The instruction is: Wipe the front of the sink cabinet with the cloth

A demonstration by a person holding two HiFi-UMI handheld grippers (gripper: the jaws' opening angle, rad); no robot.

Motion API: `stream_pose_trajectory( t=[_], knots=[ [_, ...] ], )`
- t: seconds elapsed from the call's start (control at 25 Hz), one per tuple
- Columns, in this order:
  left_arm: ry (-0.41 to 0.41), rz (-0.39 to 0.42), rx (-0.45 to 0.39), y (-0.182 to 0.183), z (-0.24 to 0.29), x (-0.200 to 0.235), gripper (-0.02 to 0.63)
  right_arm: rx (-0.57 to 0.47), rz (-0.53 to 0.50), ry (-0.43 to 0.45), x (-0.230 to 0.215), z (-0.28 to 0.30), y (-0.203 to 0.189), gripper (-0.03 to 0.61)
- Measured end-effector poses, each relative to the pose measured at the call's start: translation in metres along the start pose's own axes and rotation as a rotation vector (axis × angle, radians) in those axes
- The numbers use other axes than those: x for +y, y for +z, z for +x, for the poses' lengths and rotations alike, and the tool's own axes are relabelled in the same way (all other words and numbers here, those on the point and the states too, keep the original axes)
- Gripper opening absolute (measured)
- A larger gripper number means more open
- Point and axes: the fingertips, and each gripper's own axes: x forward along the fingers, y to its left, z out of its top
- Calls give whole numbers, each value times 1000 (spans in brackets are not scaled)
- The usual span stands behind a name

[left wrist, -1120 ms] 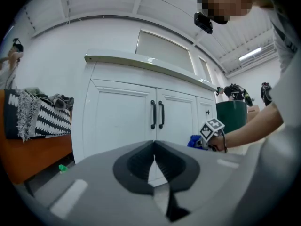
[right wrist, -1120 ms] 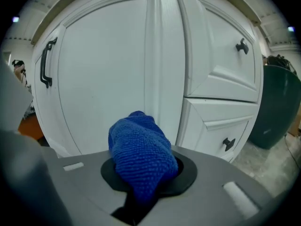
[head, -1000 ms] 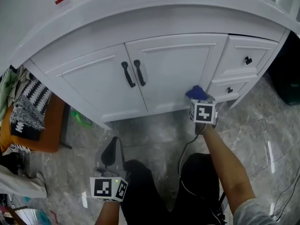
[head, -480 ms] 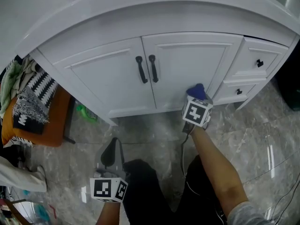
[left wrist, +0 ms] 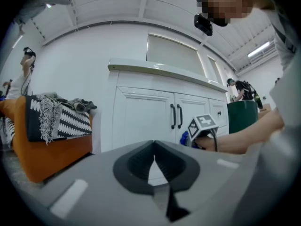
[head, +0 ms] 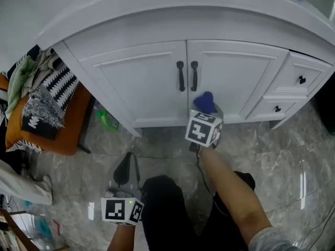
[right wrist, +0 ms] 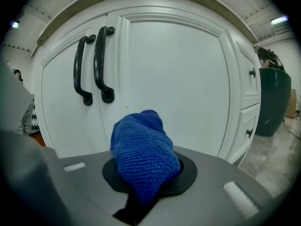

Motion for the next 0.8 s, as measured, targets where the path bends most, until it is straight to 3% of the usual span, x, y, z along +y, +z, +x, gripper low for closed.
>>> stream_pose_trajectory(
  t=[0.16, 0.24, 0.36, 0.44, 0.8],
  knots=[
    [38, -25, 13, -8, -9, 21, 11, -5, 29, 35, 5, -1, -1, 48],
    [39, -36, 22, -14, -11, 22, 11, 7, 22, 155, 22, -6, -4, 55],
    [26, -42, 35, -19, -10, 16, 11, 14, -35, 414, 67, -29, -9, 69],
    [15, -43, 24, -17, -3, 12, 11, -26, -84, 485, 78, -45, -2, 69],
    [-55, -52, 37, -23, 16, -13, 11, -181, -120, 608, -14, -112, 42, 69]
  ],
)
